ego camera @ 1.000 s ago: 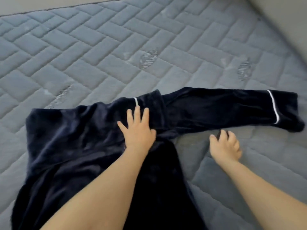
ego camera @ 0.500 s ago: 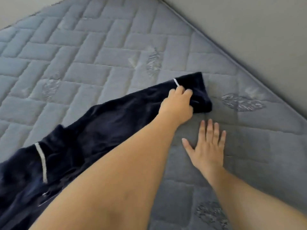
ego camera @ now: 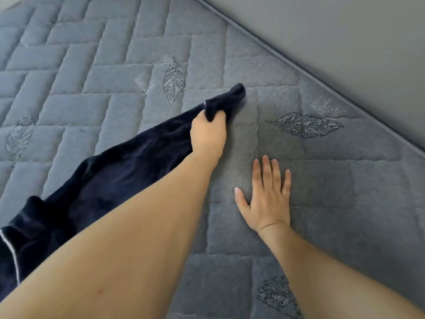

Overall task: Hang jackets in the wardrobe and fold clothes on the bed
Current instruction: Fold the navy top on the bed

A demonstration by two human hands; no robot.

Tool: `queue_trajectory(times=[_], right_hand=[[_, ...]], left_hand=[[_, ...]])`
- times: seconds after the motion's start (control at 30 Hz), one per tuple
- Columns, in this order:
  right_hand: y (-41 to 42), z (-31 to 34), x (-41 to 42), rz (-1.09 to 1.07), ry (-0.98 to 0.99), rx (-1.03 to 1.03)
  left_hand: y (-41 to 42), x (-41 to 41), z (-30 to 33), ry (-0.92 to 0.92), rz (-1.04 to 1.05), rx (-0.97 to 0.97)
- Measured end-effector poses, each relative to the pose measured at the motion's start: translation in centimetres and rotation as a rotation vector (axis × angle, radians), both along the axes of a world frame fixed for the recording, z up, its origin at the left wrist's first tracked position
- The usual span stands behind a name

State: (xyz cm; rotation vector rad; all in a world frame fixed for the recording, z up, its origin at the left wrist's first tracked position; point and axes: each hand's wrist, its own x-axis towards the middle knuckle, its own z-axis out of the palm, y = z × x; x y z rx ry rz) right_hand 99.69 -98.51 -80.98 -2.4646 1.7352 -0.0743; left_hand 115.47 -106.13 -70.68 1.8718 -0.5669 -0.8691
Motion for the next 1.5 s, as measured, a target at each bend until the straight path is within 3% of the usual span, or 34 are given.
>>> queue_trajectory(times=[0.1, 0.17, 0.27, 0.37, 0.47, 0.67, 0.83, 0.9, 1.0, 1.1, 1.27, 1.3, 1.37, 1.4, 1.43, 1.5], right_hand=[[0.3, 1.3, 0.2, -0.027, 0.074, 0.048], [1.2, 2.5, 1.5, -0.013, 0.043, 0.125], [3.8, 5.3, 6.8, 0.109, -0.114, 0.225], [6.2, 8.2, 13.8, 0.217, -0.204, 0.199], [10.3, 10.8, 21.7, 0.403, -0.147, 0.142], [24.2, 11.6, 33.0, 0.527, 0.011, 0.209], [36.0, 11.4, 38.9, 0.707, 0.035, 0.052], [40.5, 10.6, 39.9, 0.748, 0.114, 0.044], [44.0, 8.3, 39.6, 0.678, 0.290, 0.147], [43.0, 7.6, 38.8, 0.679, 0.284, 0.178], [39.1, 10.6, 38.5, 0.688, -0.006, 0.022], [38.0, 11.0, 38.7, 0.650, -0.026, -0.003], [35.2, 11.6, 39.8, 0.558, -0.019, -0.031], [33.6, 11.9, 40.5, 0.520, -0.026, -0.037], [31.9, 12.2, 41.4, 0.500, -0.046, -0.051], [27.8, 12.9, 43.4, 0.498, -0.112, -0.026]], left_hand=[[3.8, 1.4, 1.8, 0.617, 0.436, -0.075], [7.2, 3.4, 2.8, 0.752, 0.552, -0.155], [13.2, 7.3, 4.5, 0.752, 0.575, -0.221], [19.7, 11.6, 6.0, 0.682, 0.625, -0.238], [27.9, 17.6, 8.0, 0.662, 0.772, -0.297], [45.0, 28.0, 10.6, 0.646, 1.053, -0.456], [58.6, 33.6, 9.6, 0.675, 1.241, -0.562], [63.3, 34.8, 7.8, 0.713, 1.263, -0.523], [68.0, 34.7, 4.2, 0.794, 1.198, -0.236], [69.4, 34.7, 1.9, 0.816, 1.125, -0.111], [68.7, 35.3, 2.9, 0.591, 0.966, 0.181], [68.5, 35.1, 3.4, 0.418, 0.964, 0.308], [67.3, 34.5, 4.2, -0.211, 0.838, 0.598], [66.1, 34.2, 4.7, -0.484, 0.694, 0.610], [64.4, 34.2, 5.1, -0.645, 0.531, 0.559], [60.2, 34.7, 5.1, -0.693, 0.216, 0.504]])
